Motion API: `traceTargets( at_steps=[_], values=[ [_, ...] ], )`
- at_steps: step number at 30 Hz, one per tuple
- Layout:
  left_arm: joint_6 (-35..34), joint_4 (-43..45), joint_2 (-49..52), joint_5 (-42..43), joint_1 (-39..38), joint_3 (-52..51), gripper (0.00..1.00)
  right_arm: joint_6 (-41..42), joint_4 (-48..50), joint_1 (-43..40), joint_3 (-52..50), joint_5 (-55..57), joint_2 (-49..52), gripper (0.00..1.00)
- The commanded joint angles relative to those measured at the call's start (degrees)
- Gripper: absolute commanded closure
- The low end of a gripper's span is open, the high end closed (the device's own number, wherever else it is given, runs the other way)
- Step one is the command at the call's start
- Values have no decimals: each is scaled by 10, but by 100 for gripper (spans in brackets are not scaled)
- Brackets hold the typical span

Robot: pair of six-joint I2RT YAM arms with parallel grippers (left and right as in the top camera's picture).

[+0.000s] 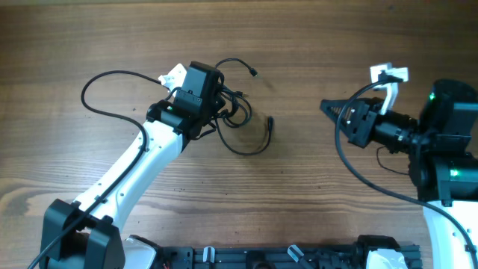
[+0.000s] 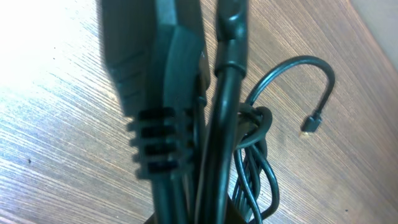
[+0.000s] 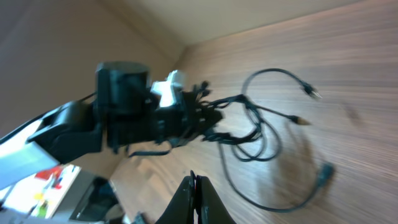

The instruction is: Untangle cables

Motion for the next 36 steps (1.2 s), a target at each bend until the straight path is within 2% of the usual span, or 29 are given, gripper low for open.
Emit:
traceTargets(
  at_steps=[1, 4, 6, 8, 10, 14, 17, 20, 29, 30, 33, 36],
  values=[
    [77, 50, -2, 92, 5, 2, 96, 0, -11, -7, 10, 57, 26, 92],
    [200, 161, -2, 281, 5, 2, 96, -7, 0, -6, 10, 61, 82, 78],
    [221, 217, -2, 360, 5, 2, 96, -24, 23, 3, 10, 60, 125, 65],
    [218, 230, -2, 368, 5, 2, 96, -31, 40, 17, 10, 61, 149, 55],
    [216, 227, -2, 370, 5, 2, 96, -32, 57, 37, 10, 83, 167, 49],
    [212, 216, -2, 378, 0, 2, 96, -69, 85, 86, 10, 157, 190, 41],
    [212, 217, -2, 378, -7, 2, 96, -78, 80, 120, 10, 230, 207, 39],
    [212, 216, -2, 378, -9, 2, 96, -78, 78, 137, 10, 247, 229, 41],
    [212, 216, -2, 375, -9, 2, 96, -91, 44, 176, 10, 232, 248, 57],
    [212, 216, -2, 373, -9, 2, 96, -91, 33, 176, 10, 232, 250, 63],
    [212, 216, -2, 373, -9, 2, 96, -91, 21, 176, 10, 242, 252, 72],
    [212, 215, -2, 373, -9, 2, 96, -89, 19, 176, 10, 251, 257, 89]
  ],
)
